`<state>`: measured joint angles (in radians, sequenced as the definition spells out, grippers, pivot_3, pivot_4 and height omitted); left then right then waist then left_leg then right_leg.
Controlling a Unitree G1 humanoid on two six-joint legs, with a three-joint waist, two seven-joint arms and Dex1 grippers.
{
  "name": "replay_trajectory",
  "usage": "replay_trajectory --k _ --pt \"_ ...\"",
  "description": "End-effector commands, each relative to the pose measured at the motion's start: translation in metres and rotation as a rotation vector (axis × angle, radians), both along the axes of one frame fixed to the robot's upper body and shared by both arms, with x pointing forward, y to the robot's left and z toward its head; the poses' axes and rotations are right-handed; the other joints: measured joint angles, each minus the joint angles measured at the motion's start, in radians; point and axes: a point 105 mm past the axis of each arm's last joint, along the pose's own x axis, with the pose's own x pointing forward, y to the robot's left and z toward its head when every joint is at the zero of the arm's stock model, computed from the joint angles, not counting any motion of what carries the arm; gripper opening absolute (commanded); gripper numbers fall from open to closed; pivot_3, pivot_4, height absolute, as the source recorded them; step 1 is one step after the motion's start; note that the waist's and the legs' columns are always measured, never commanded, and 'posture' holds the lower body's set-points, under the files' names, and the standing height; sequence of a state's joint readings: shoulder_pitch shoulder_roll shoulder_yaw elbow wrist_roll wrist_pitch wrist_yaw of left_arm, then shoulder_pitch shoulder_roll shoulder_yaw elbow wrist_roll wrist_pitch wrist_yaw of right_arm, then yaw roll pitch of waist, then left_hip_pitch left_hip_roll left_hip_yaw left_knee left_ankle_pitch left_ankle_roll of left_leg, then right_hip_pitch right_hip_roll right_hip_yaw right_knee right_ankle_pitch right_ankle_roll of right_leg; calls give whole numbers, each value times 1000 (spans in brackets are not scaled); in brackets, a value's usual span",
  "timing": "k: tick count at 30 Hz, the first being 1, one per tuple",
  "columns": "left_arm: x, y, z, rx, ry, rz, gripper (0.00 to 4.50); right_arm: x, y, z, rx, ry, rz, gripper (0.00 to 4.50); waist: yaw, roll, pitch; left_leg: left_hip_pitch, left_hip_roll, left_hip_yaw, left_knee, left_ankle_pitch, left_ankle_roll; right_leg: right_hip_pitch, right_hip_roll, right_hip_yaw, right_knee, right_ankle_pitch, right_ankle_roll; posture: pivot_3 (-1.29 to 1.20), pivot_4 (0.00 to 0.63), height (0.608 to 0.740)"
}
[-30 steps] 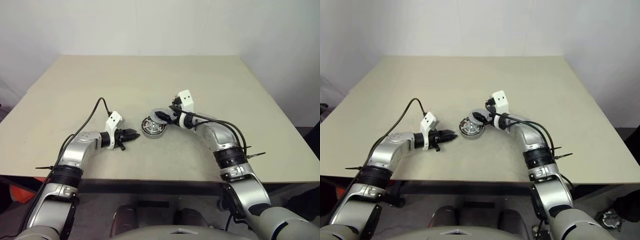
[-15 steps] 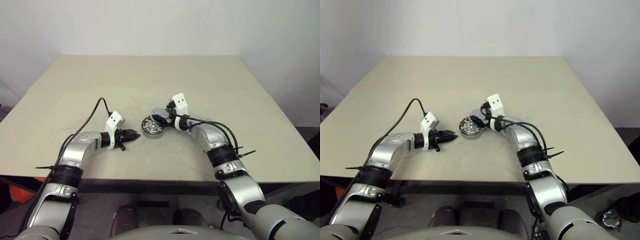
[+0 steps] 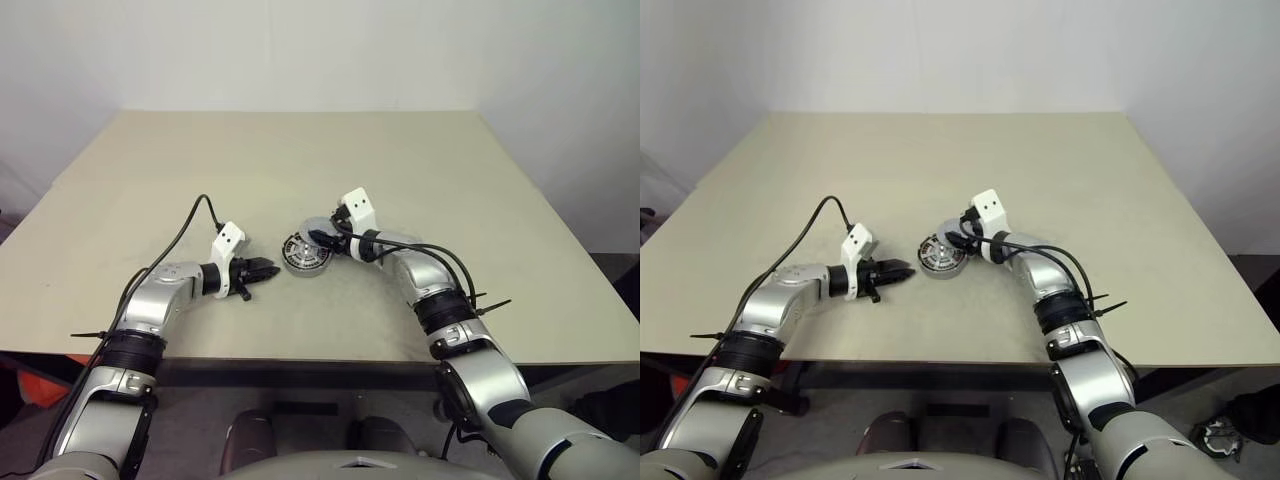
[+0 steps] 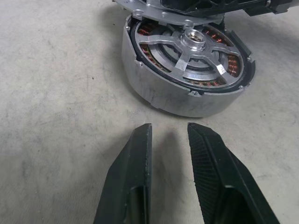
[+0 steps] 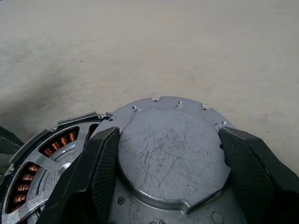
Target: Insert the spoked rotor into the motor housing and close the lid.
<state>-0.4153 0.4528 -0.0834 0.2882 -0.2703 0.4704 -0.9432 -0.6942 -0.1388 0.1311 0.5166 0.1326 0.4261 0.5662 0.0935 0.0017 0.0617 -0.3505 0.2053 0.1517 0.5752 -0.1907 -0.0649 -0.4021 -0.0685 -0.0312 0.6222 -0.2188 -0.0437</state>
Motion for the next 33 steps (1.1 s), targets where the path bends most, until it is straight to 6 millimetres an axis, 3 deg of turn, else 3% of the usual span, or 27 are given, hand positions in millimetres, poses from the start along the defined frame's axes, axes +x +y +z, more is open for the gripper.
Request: replay_trajectory --k 1,21,33 --pt "5 1 13 -9 -51 6 1295 -2 8 33 51 -105 63 2952 0 0 0 0 0 0 0 0 0 0 0 0 0 0 0 0 0 740" --pt "5 5 12 4 -49 4 1295 -56 23 36 79 -169 391 2952 2 0 0 0 0 0 0 -1 1 0 0 0 0 0 0 0 0 740" --pt "5 5 13 6 -49 6 1295 -55 21 16 11 -140 398 2952 2 0 0 0 0 0 1 -1 1 0 0 0 0 0 0 0 0 740"
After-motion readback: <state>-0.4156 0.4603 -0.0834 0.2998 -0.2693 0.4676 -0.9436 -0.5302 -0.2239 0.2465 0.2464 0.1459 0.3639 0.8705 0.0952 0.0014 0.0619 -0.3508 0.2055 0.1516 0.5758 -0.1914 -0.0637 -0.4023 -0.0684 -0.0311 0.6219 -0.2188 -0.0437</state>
